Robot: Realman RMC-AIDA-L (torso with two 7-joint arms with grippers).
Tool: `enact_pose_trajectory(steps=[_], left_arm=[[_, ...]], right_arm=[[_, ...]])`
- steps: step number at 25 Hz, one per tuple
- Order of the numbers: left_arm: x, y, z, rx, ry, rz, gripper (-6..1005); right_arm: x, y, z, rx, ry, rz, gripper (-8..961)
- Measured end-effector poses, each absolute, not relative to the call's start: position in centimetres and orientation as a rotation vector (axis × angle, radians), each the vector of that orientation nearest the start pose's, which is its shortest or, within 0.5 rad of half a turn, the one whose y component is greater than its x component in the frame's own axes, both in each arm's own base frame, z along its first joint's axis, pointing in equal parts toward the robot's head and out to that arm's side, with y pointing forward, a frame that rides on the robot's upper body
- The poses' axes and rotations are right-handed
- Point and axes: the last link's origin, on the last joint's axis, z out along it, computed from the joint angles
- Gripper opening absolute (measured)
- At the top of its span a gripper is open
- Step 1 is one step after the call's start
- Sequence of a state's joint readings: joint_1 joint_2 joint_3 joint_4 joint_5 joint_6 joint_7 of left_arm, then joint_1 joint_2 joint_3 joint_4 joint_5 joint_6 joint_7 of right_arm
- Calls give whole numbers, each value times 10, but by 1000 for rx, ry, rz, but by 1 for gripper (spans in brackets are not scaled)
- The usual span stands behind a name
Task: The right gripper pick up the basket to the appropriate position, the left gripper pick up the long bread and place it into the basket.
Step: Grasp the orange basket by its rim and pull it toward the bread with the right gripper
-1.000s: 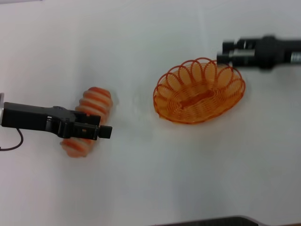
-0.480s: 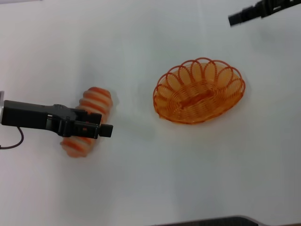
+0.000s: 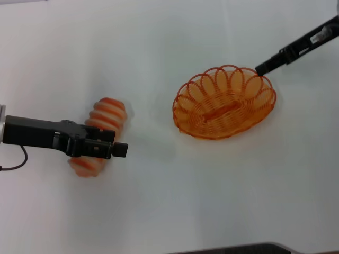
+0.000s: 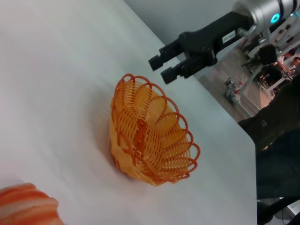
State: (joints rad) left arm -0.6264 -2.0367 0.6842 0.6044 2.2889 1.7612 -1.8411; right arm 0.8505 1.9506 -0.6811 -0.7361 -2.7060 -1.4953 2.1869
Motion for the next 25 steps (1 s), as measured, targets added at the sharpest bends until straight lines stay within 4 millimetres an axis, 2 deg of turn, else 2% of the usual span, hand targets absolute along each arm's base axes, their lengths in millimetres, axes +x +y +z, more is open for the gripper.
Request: enact_pose_trajectory(steps=[13,25], left_arm=[[-258,309,-8,-2963,-1291,-438,808],[-258,311,-8,-2955,-1288,-435,809]], right_arm=[[270,395,31,-2541,1329,-247,665],[281,387,29,-2525,1387,-222,299]])
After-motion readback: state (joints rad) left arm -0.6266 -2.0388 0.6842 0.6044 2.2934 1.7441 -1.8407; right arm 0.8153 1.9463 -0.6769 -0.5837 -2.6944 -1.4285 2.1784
